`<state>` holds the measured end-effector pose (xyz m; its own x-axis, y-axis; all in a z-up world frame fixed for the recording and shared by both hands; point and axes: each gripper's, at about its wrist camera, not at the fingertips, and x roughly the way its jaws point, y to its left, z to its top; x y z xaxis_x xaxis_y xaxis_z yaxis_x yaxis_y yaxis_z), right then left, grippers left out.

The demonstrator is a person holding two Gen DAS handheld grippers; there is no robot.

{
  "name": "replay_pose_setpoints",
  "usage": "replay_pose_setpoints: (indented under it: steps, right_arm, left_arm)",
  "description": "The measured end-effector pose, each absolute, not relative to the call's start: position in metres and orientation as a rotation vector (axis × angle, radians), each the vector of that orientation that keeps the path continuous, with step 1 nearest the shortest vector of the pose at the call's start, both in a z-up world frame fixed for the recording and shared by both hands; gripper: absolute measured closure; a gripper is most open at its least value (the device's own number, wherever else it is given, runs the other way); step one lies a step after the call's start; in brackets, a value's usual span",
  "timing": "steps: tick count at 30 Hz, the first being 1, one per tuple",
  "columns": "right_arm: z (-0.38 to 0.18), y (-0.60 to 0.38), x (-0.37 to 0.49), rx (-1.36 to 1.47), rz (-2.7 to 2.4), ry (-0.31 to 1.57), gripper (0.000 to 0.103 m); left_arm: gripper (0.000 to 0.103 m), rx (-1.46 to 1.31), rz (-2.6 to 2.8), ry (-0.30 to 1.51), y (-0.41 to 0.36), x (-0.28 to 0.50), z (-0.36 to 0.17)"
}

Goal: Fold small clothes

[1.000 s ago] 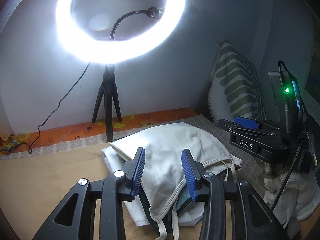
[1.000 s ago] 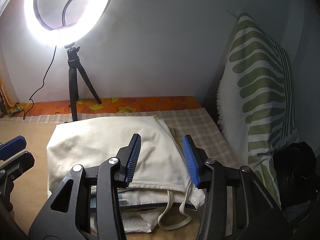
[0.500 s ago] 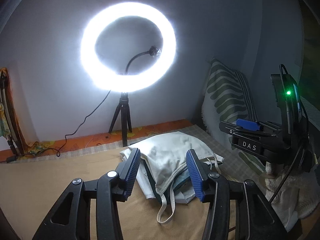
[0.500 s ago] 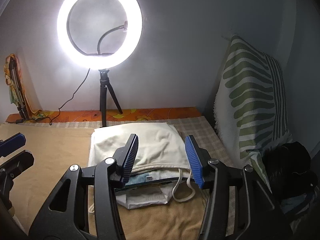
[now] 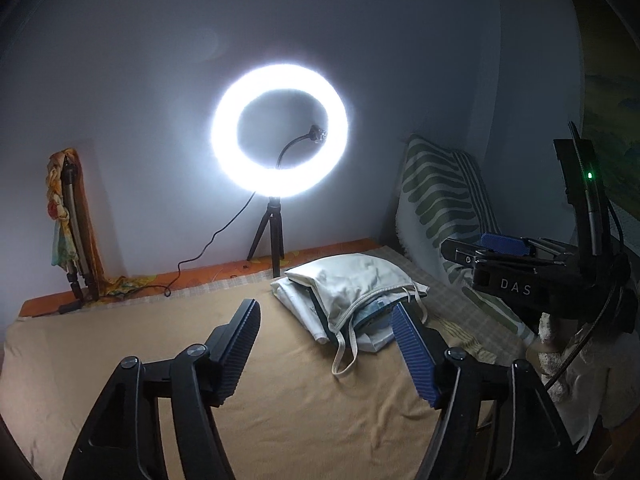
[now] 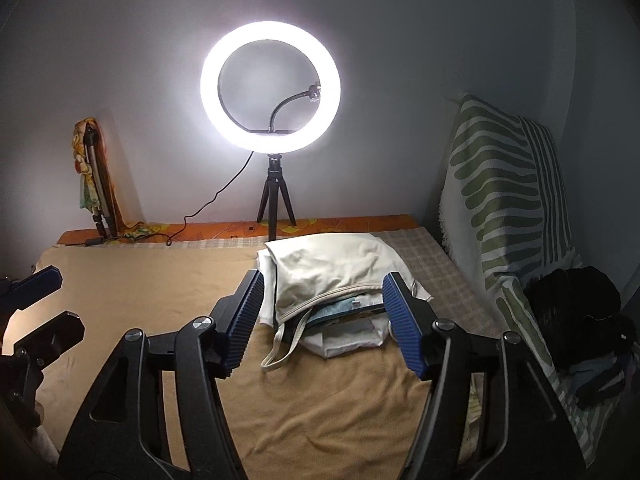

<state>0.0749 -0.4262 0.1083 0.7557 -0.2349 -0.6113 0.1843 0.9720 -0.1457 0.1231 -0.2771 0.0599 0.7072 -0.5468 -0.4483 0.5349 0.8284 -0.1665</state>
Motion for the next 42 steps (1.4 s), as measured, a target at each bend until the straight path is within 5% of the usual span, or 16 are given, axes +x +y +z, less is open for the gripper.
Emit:
replay_pose_setpoints:
  steps: [10, 22, 42]
  right_arm:
    - [0.096, -0.376, 0.007, -0.088, -0.241, 0.651, 0.014]
    - [0.063, -0.346, -0.032, -0.022, -0.285, 0.609, 0.0]
    - [0.016, -0.335, -0.027, 0.004, -0.29, 0.618, 0.0]
  left_arm:
    - [0.001, 0.017, -0.574, 0.47, -0.224, 0.064, 0.051]
    - [0.0, 0.085, -0.517, 0.474, -0.184, 0.036, 0.021]
    - [0.0, 0.153, -0.441, 0.573, -0.179, 0.048, -0.021]
